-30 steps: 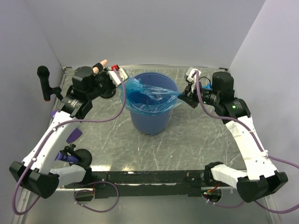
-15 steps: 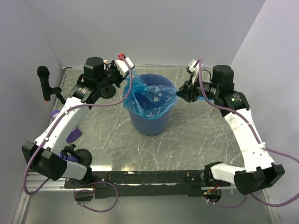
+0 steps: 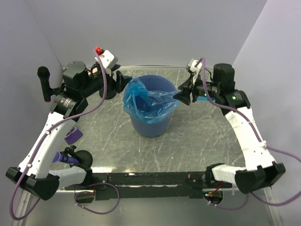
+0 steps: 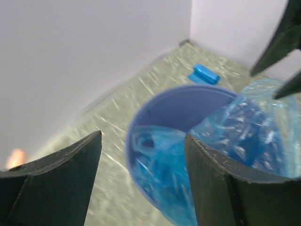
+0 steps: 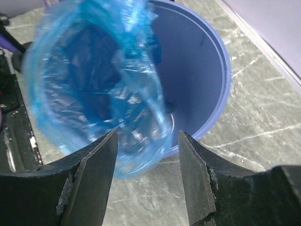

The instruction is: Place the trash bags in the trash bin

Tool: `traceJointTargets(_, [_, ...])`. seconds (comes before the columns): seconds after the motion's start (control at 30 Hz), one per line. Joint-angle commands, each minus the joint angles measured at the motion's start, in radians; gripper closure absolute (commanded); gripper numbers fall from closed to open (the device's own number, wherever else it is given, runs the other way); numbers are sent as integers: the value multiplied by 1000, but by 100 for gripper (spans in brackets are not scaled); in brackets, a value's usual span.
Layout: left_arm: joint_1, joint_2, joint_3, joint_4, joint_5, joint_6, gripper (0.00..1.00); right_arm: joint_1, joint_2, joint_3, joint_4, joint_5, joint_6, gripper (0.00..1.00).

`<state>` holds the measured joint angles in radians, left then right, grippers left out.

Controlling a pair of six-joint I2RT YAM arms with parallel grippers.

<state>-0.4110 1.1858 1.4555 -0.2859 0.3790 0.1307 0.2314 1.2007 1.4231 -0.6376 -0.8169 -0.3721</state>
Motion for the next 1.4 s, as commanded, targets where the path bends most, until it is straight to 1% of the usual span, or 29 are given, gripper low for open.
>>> traceJointTargets(0.0, [-12,11,6,-148,-41,-207,25,25,62,77,29,59,-16,39])
traceJointTargets(0.13, [-52,26,5,-177,-132,-214,25,42,118,123,-4,94,-16,39])
traceJointTargets(0.17, [-75,31,-3,-185,-155,-213,25,48,119,122,-5,94,-16,39])
traceJointTargets(0.27, [-116,40,-7,-213,-140,-198,26,83,119,106,-17,107,-28,39])
traceJointTargets(0.33, [-156,52,-9,-237,-199,-174,27,115,114,90,-27,152,-47,39])
traceJointTargets(0.37, [-167,58,-9,-246,-228,-157,30,130,112,83,-33,179,-59,39])
traceJointTargets(0.43, [-176,61,-11,-268,-265,-143,38,144,102,73,-40,205,-62,39])
traceJointTargets(0.47, [-178,64,-7,-283,-272,-143,40,144,90,70,-39,199,-56,39])
traceJointTargets(0.5, [-176,69,0,-304,-272,-110,41,144,77,66,-37,193,-51,39])
traceJointTargets(0.53, [-176,77,8,-324,-272,-102,47,143,62,62,-40,168,-54,39])
traceJointTargets(0.57, [-175,80,17,-338,-272,-94,59,141,47,65,-57,118,-76,39])
traceJointTargets(0.6, [-176,80,19,-340,-276,-85,64,140,27,66,-82,69,-123,39])
traceJointTargets(0.7, [-175,71,23,-319,-270,-24,88,140,-47,30,-129,-51,-259,37])
traceJointTargets(0.73, [-176,64,26,-314,-262,9,98,141,-67,17,-145,-85,-336,36])
traceJointTargets(0.77, [-175,60,26,-305,-272,33,99,146,-82,8,-161,-106,-373,35])
traceJointTargets(0.9, [-167,8,-23,-265,-279,138,99,164,-53,51,-301,-146,-540,34])
traceJointTargets(1.0, [-152,-58,-85,-239,-212,263,99,183,-18,88,-396,-142,-655,34])
traceJointTargets(1.03, [-149,-74,-89,-242,-186,300,95,192,-12,94,-413,-133,-689,34])
traceJointTargets(1.07, [-146,-83,-84,-263,-145,354,86,204,-12,94,-418,-119,-717,34])
traceJointTargets(1.17, [-141,-97,-64,-306,-52,501,52,235,-15,77,-383,-65,-752,34])
traceJointTargets(1.23, [-143,-97,-44,-334,19,581,40,246,-12,71,-332,-57,-737,34])
traceJointTargets(1.27, [-143,-89,-25,-369,62,639,37,249,-1,79,-329,-56,-729,34])
traceJointTargets(1.3, [-143,-75,0,-412,119,696,36,253,13,91,-338,-56,-729,34])
traceJointTargets(1.37, [-144,-23,81,-549,219,821,34,258,39,121,-368,-56,-735,34])
